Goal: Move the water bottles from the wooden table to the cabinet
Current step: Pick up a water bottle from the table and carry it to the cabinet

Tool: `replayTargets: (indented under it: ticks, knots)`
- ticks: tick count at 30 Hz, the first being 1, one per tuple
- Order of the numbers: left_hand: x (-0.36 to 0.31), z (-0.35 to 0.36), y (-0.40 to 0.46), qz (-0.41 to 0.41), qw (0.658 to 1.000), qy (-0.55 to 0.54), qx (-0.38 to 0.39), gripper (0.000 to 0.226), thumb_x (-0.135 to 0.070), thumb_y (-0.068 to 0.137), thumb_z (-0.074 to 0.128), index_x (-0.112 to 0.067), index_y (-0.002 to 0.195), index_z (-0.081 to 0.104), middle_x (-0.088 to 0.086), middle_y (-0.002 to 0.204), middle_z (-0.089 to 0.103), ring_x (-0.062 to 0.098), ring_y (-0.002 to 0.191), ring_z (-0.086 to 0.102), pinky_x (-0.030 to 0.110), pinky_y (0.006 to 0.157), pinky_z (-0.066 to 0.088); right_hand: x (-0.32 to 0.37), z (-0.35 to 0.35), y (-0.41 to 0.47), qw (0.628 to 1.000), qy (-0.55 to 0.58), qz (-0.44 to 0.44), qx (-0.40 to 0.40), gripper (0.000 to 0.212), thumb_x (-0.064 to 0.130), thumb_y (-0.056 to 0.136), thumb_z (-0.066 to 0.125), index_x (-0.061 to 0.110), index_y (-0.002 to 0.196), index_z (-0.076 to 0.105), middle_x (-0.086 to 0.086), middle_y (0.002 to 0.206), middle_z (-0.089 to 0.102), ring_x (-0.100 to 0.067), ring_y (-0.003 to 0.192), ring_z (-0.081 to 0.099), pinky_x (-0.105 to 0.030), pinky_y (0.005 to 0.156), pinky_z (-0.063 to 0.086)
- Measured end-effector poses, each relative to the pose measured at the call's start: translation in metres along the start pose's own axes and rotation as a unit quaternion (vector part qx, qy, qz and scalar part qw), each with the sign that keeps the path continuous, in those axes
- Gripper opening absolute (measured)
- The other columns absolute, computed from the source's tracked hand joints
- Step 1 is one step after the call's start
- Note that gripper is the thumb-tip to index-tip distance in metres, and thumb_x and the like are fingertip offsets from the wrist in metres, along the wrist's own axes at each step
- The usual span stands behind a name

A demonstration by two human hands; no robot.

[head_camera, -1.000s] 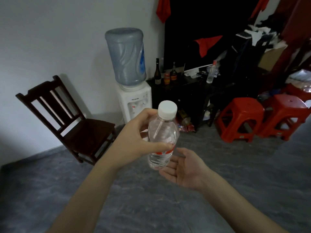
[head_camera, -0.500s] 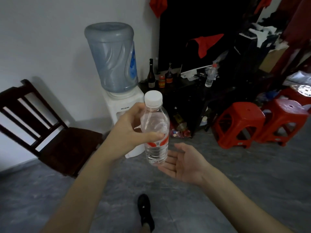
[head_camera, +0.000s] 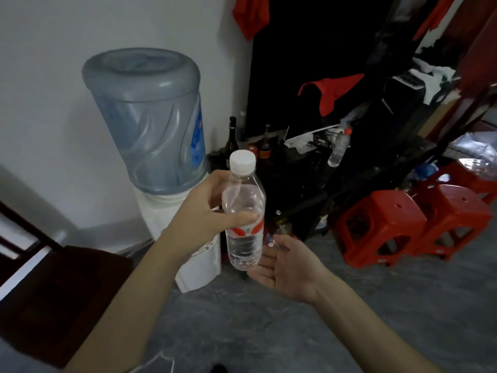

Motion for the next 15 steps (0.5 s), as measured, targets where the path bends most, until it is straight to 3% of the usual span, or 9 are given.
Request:
replayTargets:
  ticks: [2, 4, 8, 12, 15]
  knots:
    - [0.006, 0.003, 0.026, -0.005, 1.0, -0.008, 0.001, 0.067, -0.023, 0.066, 0.094, -0.028, 0.124, 0.061, -0.009, 0.111, 0.076, 0.008, 0.104, 0.073, 0.016, 0.082, 0.056, 0.017, -0.006, 0.012, 1.0, 0.008, 0.003, -0.004, 0.057, 0.042, 0.101, 0.032, 0.0, 0.13, 0.058, -0.02, 0.121, 0.069, -0.029, 0.105, 0.069, -0.036, 0.085, 0.054]
    - [0.014, 0.007, 0.051, -0.009, 1.0, -0.007, 0.014, 0.061, -0.017, 0.07, 0.09, -0.032, 0.122, 0.06, -0.012, 0.11, 0.076, 0.006, 0.103, 0.073, 0.013, 0.08, 0.054, 0.036, -0.015, 0.023, 1.0, 0.007, 0.003, -0.013, 0.057, 0.042, 0.101, 0.033, -0.001, 0.128, 0.059, -0.02, 0.121, 0.068, -0.03, 0.109, 0.066, -0.037, 0.089, 0.052]
    - [0.027, 0.016, 0.101, -0.029, 0.999, 0.008, 0.036, 0.067, -0.025, 0.066, 0.093, -0.034, 0.123, 0.06, -0.013, 0.113, 0.076, 0.007, 0.106, 0.072, 0.015, 0.082, 0.056, 0.076, -0.035, 0.048, 0.999, 0.019, 0.007, -0.031, 0.055, 0.04, 0.1, 0.036, -0.001, 0.129, 0.059, -0.022, 0.124, 0.066, -0.033, 0.118, 0.061, -0.04, 0.097, 0.048]
    - [0.041, 0.031, 0.157, -0.043, 0.998, 0.017, 0.03, 0.074, -0.039, 0.06, 0.091, -0.034, 0.126, 0.059, -0.01, 0.116, 0.075, 0.011, 0.109, 0.072, 0.032, 0.091, 0.06, 0.123, -0.059, 0.081, 0.999, 0.024, 0.024, -0.031, 0.056, 0.04, 0.101, 0.035, -0.003, 0.129, 0.058, -0.024, 0.125, 0.065, -0.033, 0.112, 0.063, -0.039, 0.095, 0.048]
    - [0.052, 0.044, 0.204, -0.048, 0.998, 0.032, 0.027, 0.075, -0.038, 0.06, 0.092, -0.035, 0.127, 0.058, -0.007, 0.12, 0.074, 0.014, 0.113, 0.071, 0.046, 0.1, 0.056, 0.166, -0.078, 0.111, 0.999, 0.018, 0.045, -0.023, 0.058, 0.039, 0.1, 0.036, -0.004, 0.134, 0.054, -0.024, 0.13, 0.06, -0.034, 0.11, 0.06, -0.039, 0.094, 0.046]
Point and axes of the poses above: each hand's wrist, its own y-axis towards the middle knuckle, its own z-axis out of the palm, x = y × z, the point moved 1 cm from there along y, towards the middle knuckle
